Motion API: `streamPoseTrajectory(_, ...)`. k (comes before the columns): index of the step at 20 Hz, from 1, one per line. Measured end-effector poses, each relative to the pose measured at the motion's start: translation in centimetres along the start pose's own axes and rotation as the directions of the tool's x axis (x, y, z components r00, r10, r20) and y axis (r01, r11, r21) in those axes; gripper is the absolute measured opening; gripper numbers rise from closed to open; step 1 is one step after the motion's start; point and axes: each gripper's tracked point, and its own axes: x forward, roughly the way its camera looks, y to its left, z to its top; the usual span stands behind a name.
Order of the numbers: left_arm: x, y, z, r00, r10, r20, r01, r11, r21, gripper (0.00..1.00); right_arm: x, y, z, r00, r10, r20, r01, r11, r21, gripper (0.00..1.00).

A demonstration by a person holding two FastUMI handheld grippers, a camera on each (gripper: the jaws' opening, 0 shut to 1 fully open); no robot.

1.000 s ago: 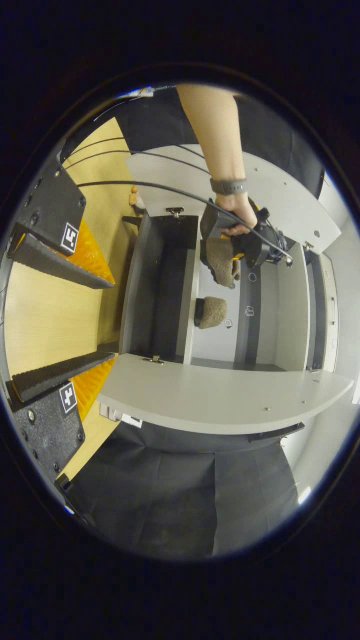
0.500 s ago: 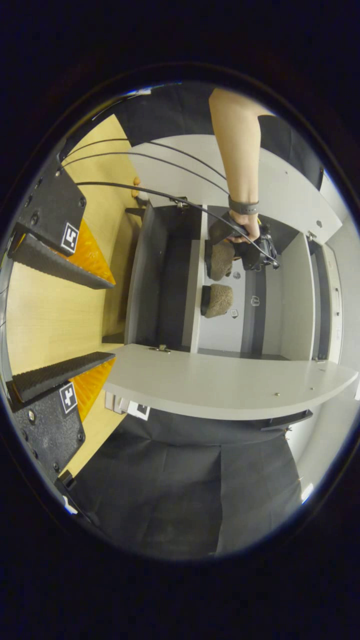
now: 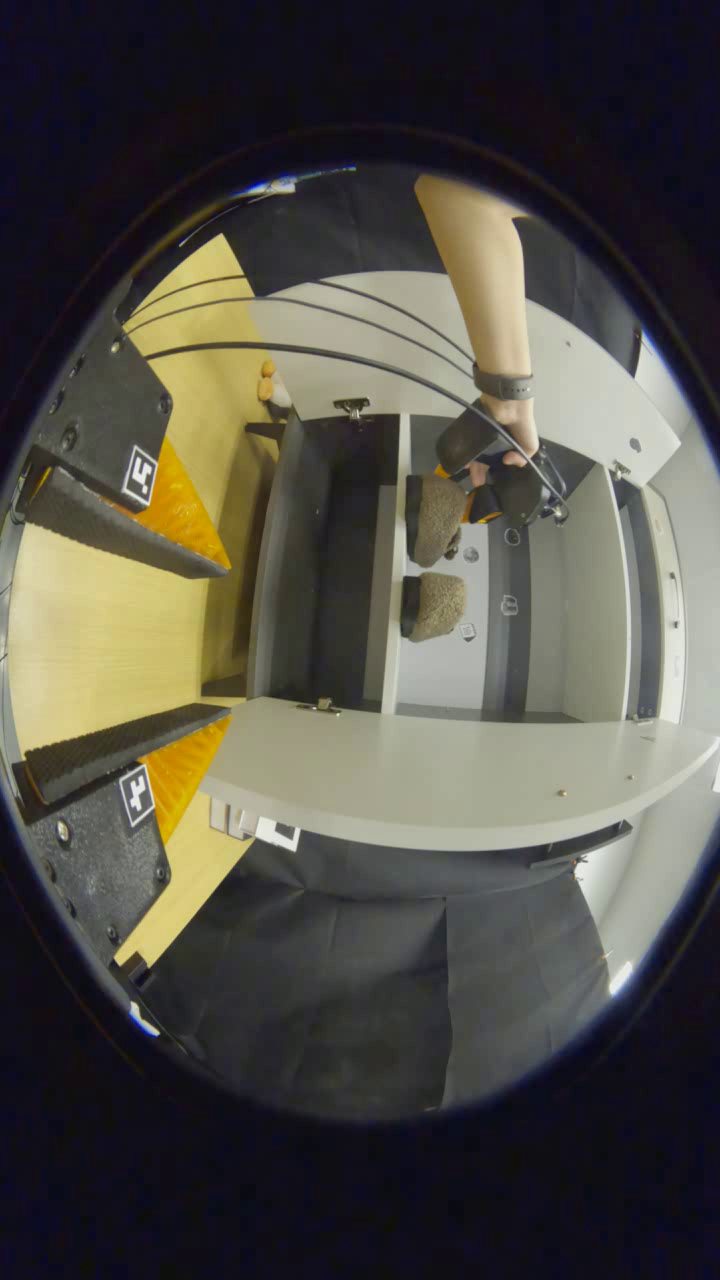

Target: Grab one shoe with the right hand and put it into the shoe cabinet, grab the other shoe with the left hand and put it into the shoe cabinet; then close the right door with the right hand and the left door with the left hand.

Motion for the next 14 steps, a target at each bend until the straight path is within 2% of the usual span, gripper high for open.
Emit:
streamPoseTrajectory(3, -4.1, -1.0, 0.7, 0.996, -0.05, 0.077, 0.047, 0.998, 0.04, 0.53, -0.2, 0.6, 0.2, 1.0, 0.017, 0.008, -0.017, 1.0, -0.004, 0.8)
streamPoseTrajectory(4, -5.8, -1.4, 0.8, 0.991, -0.073, 0.111, 0.067, 0.996, 0.052, 0.43, -0.2, 0.7, 0.2, 1.0, 0.022, 0.009, -0.022, 1.0, -0.007, 0.8)
streamPoseTrajectory(5, -7.3, -1.9, 0.9, 0.985, -0.097, 0.146, 0.087, 0.994, 0.074, 0.62, -0.1, 0.9, 0.3, 1.0, 0.027, 0.009, -0.027, 1.0, -0.008, 0.8)
streamPoseTrajectory(6, -9.1, -2.1, 0.6, 0.977, -0.122, 0.178, 0.104, 0.989, 0.105, 0.87, -0.2, 1.0, 0.4, 0.999, 0.033, 0.009, -0.032, 0.999, -0.007, 0.8)
streamPoseTrajectory(7, -10.7, -2.4, 0.3, 0.965, -0.145, 0.22, 0.116, 0.984, 0.137, 0.92, -0.1, 1.2, 0.5, 0.999, 0.038, 0.011, -0.038, 0.999, -0.004, 0.8)
streamPoseTrajectory(8, -12.3, -2.5, -0.1, 0.949, -0.166, 0.267, 0.125, 0.978, 0.164, 0.8, -0.1, 1.3, 0.7, 0.999, 0.043, 0.013, -0.043, 0.999, 0.0, 0.8)
streamPoseTrajectory(11, -16.7, -2.5, -2.6, 0.9, -0.207, 0.383, 0.126, 0.966, 0.226, 0.81, -0.1, 1.5, 1.6, 0.998, 0.055, 0.026, -0.055, 0.998, 0.003, 0.8)
streamPoseTrajectory(12, -17.9, -2.0, -3.8, 0.889, -0.208, 0.408, 0.111, 0.962, 0.249, 0.81, -0.1, 1.6, 1.8, 0.998, 0.057, 0.03, -0.057, 0.998, 0.002, 0.84)
streamPoseTrajectory(14, -19.6, -1.1, -6.2, 0.861, -0.212, 0.462, 0.074, 0.952, 0.298, 0.82, -0.1, 1.8, 2.3, 0.997, 0.064, 0.037, -0.064, 0.998, 0.0, 0.84)
